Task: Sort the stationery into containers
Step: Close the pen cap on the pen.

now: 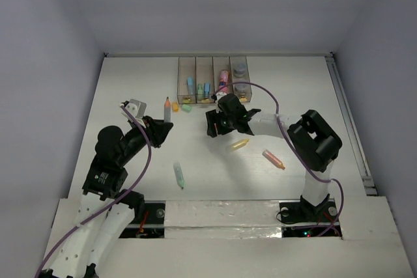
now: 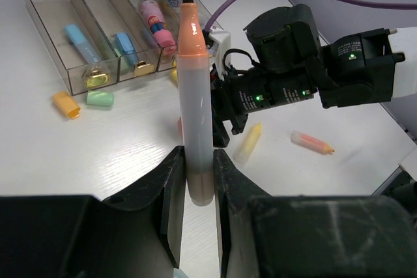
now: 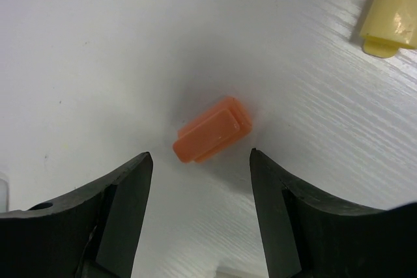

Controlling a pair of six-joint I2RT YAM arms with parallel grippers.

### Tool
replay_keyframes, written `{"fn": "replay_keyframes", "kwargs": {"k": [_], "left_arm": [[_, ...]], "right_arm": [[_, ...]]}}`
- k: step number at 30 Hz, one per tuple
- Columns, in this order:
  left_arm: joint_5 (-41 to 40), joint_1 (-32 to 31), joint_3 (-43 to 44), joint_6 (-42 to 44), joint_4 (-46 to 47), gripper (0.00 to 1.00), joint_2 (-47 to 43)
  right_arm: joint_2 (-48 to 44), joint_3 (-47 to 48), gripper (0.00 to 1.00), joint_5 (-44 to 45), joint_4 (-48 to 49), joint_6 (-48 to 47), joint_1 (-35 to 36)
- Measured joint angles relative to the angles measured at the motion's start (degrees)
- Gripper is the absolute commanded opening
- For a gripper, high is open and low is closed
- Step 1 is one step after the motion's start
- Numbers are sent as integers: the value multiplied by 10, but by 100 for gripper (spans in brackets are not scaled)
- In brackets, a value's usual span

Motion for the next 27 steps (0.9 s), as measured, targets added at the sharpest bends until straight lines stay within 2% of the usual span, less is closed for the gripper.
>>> {"fn": "replay_keyframes", "kwargs": {"k": [10,17,21,27], "left_arm": [[2,0,0,0,0,0,0],[5,0,0,0,0,0,0],[6,0,0,0,0,0,0],[7,4,0,0,0,0,0]], "right_arm": [[23,41,67,2,-18,13,6],[50,82,66,37,-45,6,13],[61,104,52,68,-70,-3,22],[76,133,44,125,-112,-10,34]]}}
